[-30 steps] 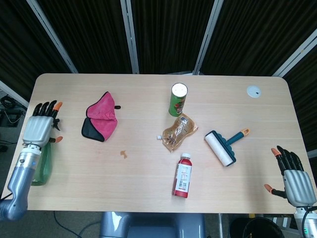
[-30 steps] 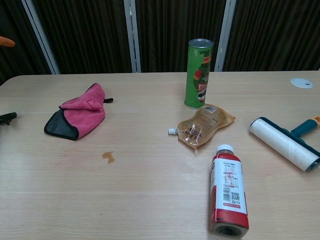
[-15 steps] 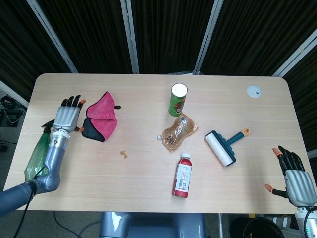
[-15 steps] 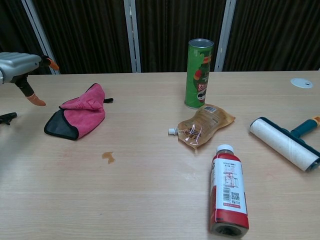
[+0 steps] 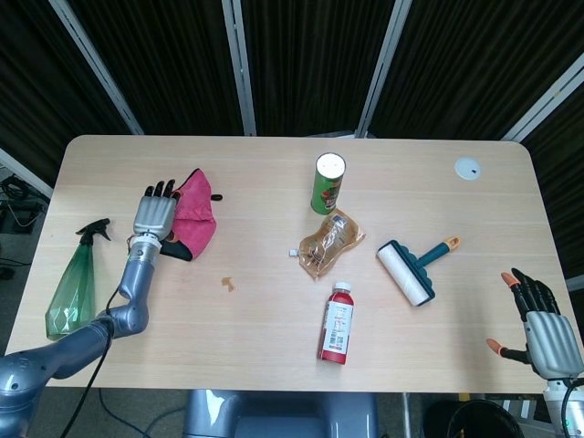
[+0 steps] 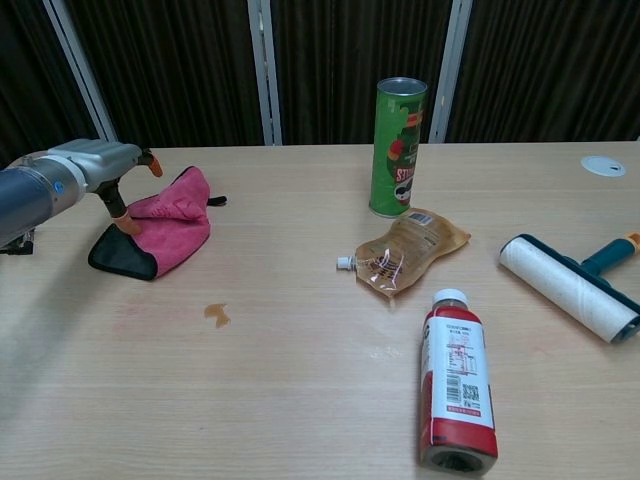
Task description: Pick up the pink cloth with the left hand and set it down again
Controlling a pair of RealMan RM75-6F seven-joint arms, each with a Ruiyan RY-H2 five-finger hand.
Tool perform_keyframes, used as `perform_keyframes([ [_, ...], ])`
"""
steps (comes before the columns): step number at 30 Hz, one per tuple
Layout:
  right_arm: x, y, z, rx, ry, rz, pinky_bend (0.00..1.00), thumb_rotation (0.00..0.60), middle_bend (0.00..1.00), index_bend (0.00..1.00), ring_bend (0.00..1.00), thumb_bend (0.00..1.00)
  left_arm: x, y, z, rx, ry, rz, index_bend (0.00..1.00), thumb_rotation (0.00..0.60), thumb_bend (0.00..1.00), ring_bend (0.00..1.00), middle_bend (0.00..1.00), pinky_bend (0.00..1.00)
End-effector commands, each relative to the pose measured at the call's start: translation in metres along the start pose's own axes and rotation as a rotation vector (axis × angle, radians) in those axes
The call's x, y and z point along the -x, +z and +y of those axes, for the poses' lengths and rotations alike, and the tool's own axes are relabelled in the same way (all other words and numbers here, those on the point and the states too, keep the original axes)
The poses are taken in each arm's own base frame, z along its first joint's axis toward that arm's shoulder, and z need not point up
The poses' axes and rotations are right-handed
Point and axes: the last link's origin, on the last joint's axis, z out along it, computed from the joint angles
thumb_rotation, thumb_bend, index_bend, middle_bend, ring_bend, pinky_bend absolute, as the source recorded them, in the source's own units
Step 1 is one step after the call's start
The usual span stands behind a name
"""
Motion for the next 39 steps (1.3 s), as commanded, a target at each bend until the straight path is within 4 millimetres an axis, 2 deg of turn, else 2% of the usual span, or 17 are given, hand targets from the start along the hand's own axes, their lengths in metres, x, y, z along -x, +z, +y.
perform_keyframes([
  [1, 0.000, 0.000, 0.000, 0.001, 0.005, -0.002, 0.00, 0.600, 0.00, 0.07, 0.00, 0.00, 0.005, 0.004, 0.012, 0.009, 0.003, -0.008, 0.18, 0.600, 0.09, 0.00, 0.00, 0.10],
  [9, 0.000, 0.000, 0.001, 0.003, 0.016, -0.002, 0.00, 0.600, 0.00, 0.07, 0.00, 0.00, 0.017, 0.010, 0.022, 0.002, 0.004, -0.023, 0.24, 0.600, 0.25, 0.00, 0.03, 0.12],
  [18, -0.001, 0.001, 0.001, 0.002, 0.025, 0.001, 0.00, 0.600, 0.00, 0.08, 0.00, 0.00, 0.027, 0.010, 0.019, -0.008, 0.007, -0.053, 0.29, 0.600, 0.28, 0.02, 0.06, 0.15],
  [20, -0.001, 0.000, 0.000, -0.001, 0.024, 0.004, 0.00, 0.600, 0.00, 0.08, 0.00, 0.00, 0.026, 0.009, 0.018, -0.009, 0.001, -0.043, 0.32, 0.600, 0.34, 0.06, 0.10, 0.18],
  [22, -0.001, 0.000, 0.000, -0.004, 0.023, 0.006, 0.00, 0.600, 0.00, 0.08, 0.00, 0.00, 0.026, 0.006, 0.016, -0.007, 0.000, -0.030, 0.40, 0.600, 0.41, 0.13, 0.19, 0.25],
  [27, -0.001, 0.000, 0.000, -0.006, 0.024, 0.009, 0.00, 0.600, 0.00, 0.08, 0.00, 0.00, 0.031, -0.002, 0.010, 0.004, 0.006, -0.025, 0.56, 0.600, 0.49, 0.31, 0.38, 0.38],
  [31, -0.002, 0.000, 0.000, -0.008, 0.024, 0.012, 0.00, 0.600, 0.00, 0.08, 0.00, 0.00, 0.034, -0.009, 0.003, 0.005, 0.016, -0.017, 0.63, 0.600, 0.50, 0.38, 0.45, 0.42],
  [39, -0.002, 0.000, -0.001, -0.012, 0.027, 0.018, 0.00, 0.600, 0.00, 0.08, 0.00, 0.00, 0.027, -0.019, -0.007, 0.008, -0.001, 0.016, 0.68, 0.600, 0.50, 0.43, 0.50, 0.45],
])
